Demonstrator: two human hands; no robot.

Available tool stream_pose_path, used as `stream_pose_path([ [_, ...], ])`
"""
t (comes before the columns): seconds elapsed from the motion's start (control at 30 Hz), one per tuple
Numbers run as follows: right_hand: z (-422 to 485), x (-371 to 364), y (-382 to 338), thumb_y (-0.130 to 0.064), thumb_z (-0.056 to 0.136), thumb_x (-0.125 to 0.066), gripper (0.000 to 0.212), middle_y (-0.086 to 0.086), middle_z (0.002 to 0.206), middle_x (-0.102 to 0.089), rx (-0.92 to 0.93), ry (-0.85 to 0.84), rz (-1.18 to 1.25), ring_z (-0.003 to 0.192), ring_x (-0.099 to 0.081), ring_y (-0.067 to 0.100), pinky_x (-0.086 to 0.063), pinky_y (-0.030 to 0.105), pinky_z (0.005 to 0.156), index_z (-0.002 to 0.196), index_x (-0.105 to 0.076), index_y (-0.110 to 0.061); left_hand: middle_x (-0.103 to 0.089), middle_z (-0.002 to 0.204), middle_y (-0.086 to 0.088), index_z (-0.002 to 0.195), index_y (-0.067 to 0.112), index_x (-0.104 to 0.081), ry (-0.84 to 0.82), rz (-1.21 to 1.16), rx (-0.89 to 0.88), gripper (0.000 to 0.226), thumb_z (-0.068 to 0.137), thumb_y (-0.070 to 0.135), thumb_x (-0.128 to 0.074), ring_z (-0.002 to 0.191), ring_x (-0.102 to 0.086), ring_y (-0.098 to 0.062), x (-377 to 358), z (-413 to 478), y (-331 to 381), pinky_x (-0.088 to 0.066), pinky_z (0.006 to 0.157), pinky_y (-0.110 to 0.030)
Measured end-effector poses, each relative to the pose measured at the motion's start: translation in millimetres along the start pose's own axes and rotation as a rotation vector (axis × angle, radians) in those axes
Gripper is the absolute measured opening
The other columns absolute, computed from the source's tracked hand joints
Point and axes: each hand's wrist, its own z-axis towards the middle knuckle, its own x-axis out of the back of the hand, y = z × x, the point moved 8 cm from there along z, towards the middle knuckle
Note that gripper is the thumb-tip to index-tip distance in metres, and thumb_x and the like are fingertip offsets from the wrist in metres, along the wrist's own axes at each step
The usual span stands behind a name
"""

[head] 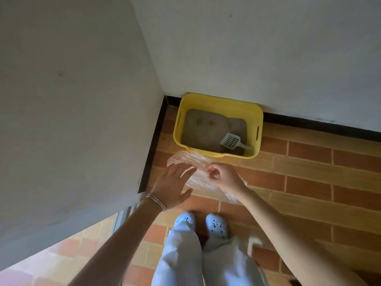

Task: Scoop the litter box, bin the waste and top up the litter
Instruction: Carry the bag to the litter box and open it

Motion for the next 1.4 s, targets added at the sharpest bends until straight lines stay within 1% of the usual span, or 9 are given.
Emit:
stream_pose_path([
  [0.23, 78.7, -86.6, 151.7, -0.003, 0.078, -0.068, 0.022, -0.002, 0.094, -0.067, 0.008, 0.016, -0.082, 0.082, -0.064, 0.008, -0.054, 0.027, 0.081, 0.097, -0.066, -0.013, -0.057, 0.126, -0.003, 0.129, 0.020, -0.044, -0.046, 0.065, -0.052, 0.060, 0.076, 0.047, -0.044, 0.115, -0.052, -0.023, -170.2, 45.2, -64.5, -0.046, 0.095, -0.042],
  [0.5, 131.0, -142.3, 270.1, -0.006, 0.078, -0.069, 0.033, -0.003, 0.095, -0.065, 0.041, 0.146, -0.041, 0.084, -0.061, 0.005, -0.051, 0.020, 0.081, 0.108, -0.061, -0.016, -0.057, 0.128, 0.003, 0.130, 0.023, -0.051, -0.025, 0.164, -0.091, 0.060, 0.077, 0.051, -0.041, 0.117, -0.048, -0.016, -302.6, 78.7, -112.9, -0.046, 0.093, -0.034],
  [0.67, 137.1, -161.3, 298.6, -0.023, 0.075, -0.072, 0.050, -0.008, 0.109, -0.061, 0.110, 0.111, 0.114, 0.100, -0.058, -0.001, -0.042, 0.013, 0.093, 0.120, -0.052, -0.016, -0.056, 0.129, -0.001, 0.130, 0.020, -0.051, 0.058, 0.196, -0.097, 0.059, 0.079, 0.049, -0.044, 0.121, -0.040, -0.018, -337.8, 83.8, -127.5, -0.033, 0.099, -0.034],
  [0.83, 119.2, -139.7, 303.5, -0.021, 0.083, -0.061, 0.035, -0.015, 0.112, -0.054, 0.243, 0.072, -0.064, 0.095, -0.050, -0.020, -0.044, 0.011, 0.088, 0.118, -0.056, -0.017, -0.053, 0.133, -0.004, 0.133, 0.019, -0.044, 0.105, 0.178, -0.087, 0.058, 0.082, 0.047, -0.045, 0.126, -0.043, -0.023, -349.1, 84.5, -134.2, -0.028, 0.104, -0.037],
  [1.03, 101.0, -140.8, 319.6, -0.021, 0.079, -0.062, 0.038, -0.015, 0.124, -0.049, 0.306, -0.060, -0.283, 0.118, -0.043, -0.003, -0.024, 0.006, 0.104, 0.117, -0.059, -0.021, -0.049, 0.137, -0.004, 0.136, 0.019, -0.044, 0.037, 0.165, -0.199, 0.061, 0.082, 0.048, -0.046, 0.126, -0.044, -0.022, -364.7, 80.3, -99.6, -0.034, 0.106, -0.045],
  [1.17, 101.2, -154.8, 331.8, -0.024, 0.074, -0.070, 0.059, -0.012, 0.138, -0.036, 0.250, -0.051, -0.375, 0.127, -0.031, 0.001, -0.021, 0.020, 0.110, 0.129, -0.048, -0.027, -0.049, 0.136, -0.004, 0.136, 0.020, -0.042, 0.041, 0.184, -0.305, 0.062, 0.081, 0.045, -0.050, 0.126, -0.042, -0.020, -376.6, 70.2, -89.1, -0.028, 0.107, -0.043],
  [1.23, 104.7, -160.0, 337.3, -0.017, 0.074, -0.072, 0.062, -0.009, 0.136, -0.037, 0.207, -0.023, -0.378, 0.123, -0.037, 0.004, -0.027, 0.019, 0.106, 0.130, -0.047, -0.025, -0.049, 0.135, -0.004, 0.137, 0.019, -0.040, 0.052, 0.190, -0.342, 0.062, 0.081, 0.043, -0.051, 0.126, -0.041, -0.020, -378.5, 65.1, -86.8, -0.027, 0.107, -0.042],
  [1.33, 110.5, -160.3, 338.5, -0.008, 0.078, -0.068, 0.051, -0.007, 0.123, -0.052, 0.214, 0.011, -0.363, 0.095, -0.053, -0.003, -0.041, 0.005, 0.080, 0.125, -0.052, -0.020, -0.049, 0.136, -0.004, 0.137, 0.019, -0.039, 0.050, 0.238, -0.438, 0.062, 0.081, 0.041, -0.053, 0.126, -0.042, -0.020, -379.9, 61.4, -79.2, -0.032, 0.107, -0.043],
  [1.4, 115.2, -152.2, 334.5, -0.013, 0.080, -0.065, 0.051, -0.011, 0.116, -0.055, 0.193, 0.043, -0.363, 0.081, -0.053, -0.008, -0.048, 0.011, 0.074, 0.127, -0.049, -0.021, -0.049, 0.137, -0.002, 0.137, 0.020, -0.041, 0.021, 0.266, -0.501, 0.064, 0.078, 0.040, -0.055, 0.127, -0.043, -0.019, -380.8, 61.2, -72.8, -0.034, 0.107, -0.041],
])
